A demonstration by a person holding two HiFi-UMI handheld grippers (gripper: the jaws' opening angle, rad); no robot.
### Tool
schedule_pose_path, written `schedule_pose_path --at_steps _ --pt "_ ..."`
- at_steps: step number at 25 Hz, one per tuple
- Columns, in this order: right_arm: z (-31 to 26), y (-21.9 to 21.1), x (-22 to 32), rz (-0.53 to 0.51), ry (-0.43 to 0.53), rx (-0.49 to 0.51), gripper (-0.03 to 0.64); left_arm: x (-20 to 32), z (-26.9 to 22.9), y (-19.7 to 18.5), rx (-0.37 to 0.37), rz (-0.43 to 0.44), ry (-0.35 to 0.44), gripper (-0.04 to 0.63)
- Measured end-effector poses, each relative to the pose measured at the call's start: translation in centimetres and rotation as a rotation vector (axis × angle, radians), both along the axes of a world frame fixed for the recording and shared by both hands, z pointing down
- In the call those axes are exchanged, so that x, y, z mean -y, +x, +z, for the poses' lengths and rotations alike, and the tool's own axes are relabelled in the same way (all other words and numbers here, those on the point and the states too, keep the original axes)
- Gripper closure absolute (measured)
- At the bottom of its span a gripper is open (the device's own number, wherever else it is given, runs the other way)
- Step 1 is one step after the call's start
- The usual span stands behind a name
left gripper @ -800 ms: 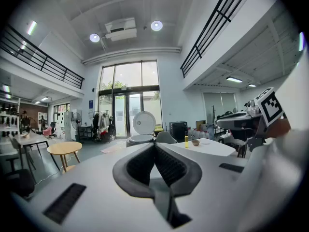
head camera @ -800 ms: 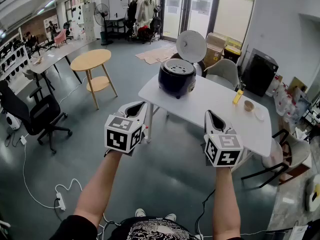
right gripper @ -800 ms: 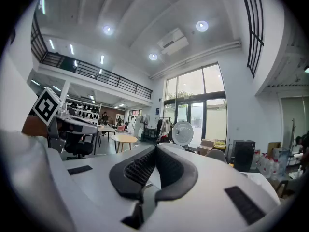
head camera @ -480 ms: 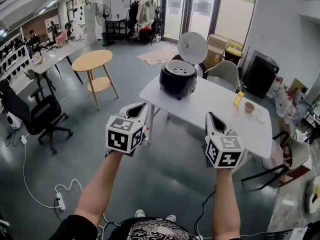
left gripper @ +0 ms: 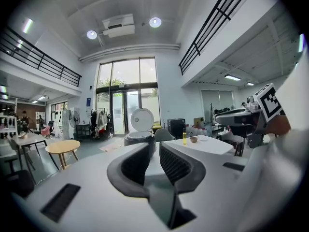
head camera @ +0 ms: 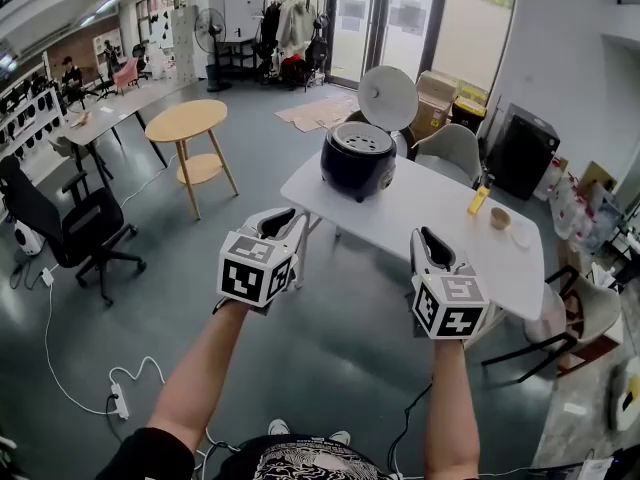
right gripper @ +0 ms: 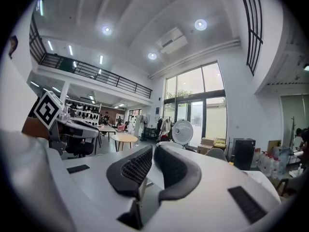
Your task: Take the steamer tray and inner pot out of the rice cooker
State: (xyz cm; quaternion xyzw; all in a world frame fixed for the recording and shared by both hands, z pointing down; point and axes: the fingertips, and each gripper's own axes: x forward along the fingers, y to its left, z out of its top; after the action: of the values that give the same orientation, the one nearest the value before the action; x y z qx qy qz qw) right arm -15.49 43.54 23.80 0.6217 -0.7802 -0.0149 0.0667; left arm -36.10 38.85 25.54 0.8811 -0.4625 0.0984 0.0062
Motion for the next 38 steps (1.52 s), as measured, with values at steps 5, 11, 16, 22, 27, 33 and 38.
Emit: schedule_pose_path --at_steps 5,11,16,22,27,33,38 --pt "-0.2 -0.4 -0.2 -0.012 -0.014 -0.002 0.516 -0.1 -0.4 -0.2 0.004 -0.003 0.004 0.474" --pt "0.2 -0.2 -0.6 -0.033 -0.019 0.003 0.467 -0.5 -0.4 0.5 0.016 0.003 0.020 0.410" --pt "0.1 -0.3 -0.7 -0.054 -0.016 0.005 0.392 -0.6 -0.5 1.0 0.014 0.008 0.021 0.373" --pt "0.2 0.6 -1.0 -0.057 -0.020 0.027 0.343 -1.0 -0.2 2.0 0.025 0.011 0.011 0.311" --pt "0.8 1.8 -0.6 -0.065 -0.036 0.024 0.292 -0.8 0.5 3.4 0.031 0.010 -0.009 0.240" --pt "1.7 3.9 -0.4 -0.095 -0.049 0.064 0.244 -0.9 1.4 6.2 0.002 0.019 -0.028 0.192" --pt "2.0 5.9 -0.4 -0.121 -0.049 0.072 0.224 -0.6 1.3 8.3 0.007 0.000 -0.027 0.192"
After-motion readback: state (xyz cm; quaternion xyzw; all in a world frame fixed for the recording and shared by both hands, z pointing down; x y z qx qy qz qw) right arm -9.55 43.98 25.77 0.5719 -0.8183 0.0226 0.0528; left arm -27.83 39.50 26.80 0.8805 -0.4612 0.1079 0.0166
